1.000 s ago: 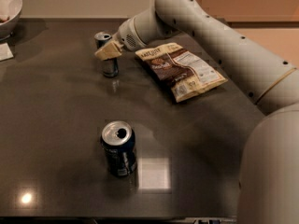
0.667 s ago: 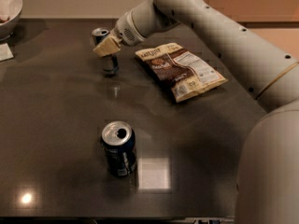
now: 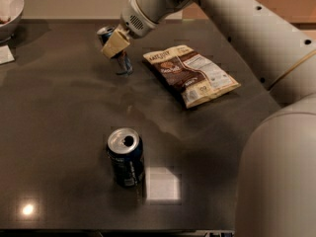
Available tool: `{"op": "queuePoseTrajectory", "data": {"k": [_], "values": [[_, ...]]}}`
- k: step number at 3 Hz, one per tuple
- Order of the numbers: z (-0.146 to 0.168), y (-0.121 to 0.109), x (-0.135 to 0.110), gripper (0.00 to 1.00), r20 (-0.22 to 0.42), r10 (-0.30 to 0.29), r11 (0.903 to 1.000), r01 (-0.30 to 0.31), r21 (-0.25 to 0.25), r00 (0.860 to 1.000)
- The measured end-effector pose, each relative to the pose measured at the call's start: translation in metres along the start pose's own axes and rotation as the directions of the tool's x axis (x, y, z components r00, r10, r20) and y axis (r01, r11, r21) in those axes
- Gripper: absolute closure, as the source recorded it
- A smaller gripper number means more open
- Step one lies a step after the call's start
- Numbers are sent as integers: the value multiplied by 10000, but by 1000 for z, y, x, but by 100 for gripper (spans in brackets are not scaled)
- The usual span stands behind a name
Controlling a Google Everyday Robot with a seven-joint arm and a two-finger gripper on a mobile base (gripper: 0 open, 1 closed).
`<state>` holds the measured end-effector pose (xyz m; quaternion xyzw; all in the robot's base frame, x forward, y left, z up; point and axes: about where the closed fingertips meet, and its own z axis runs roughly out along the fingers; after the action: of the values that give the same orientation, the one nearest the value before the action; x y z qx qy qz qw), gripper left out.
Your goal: Knock redbull can over
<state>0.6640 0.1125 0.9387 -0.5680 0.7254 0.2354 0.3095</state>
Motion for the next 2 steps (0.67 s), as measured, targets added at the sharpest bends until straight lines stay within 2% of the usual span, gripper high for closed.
{"op": "queuePoseTrajectory", "data": {"k": [1,2], "values": [[-9,18,16,100,-1050,262,9984,-312,-463,9941],[-14,34,33,100,-1977,444,9943,-625,-862,9793]]}}
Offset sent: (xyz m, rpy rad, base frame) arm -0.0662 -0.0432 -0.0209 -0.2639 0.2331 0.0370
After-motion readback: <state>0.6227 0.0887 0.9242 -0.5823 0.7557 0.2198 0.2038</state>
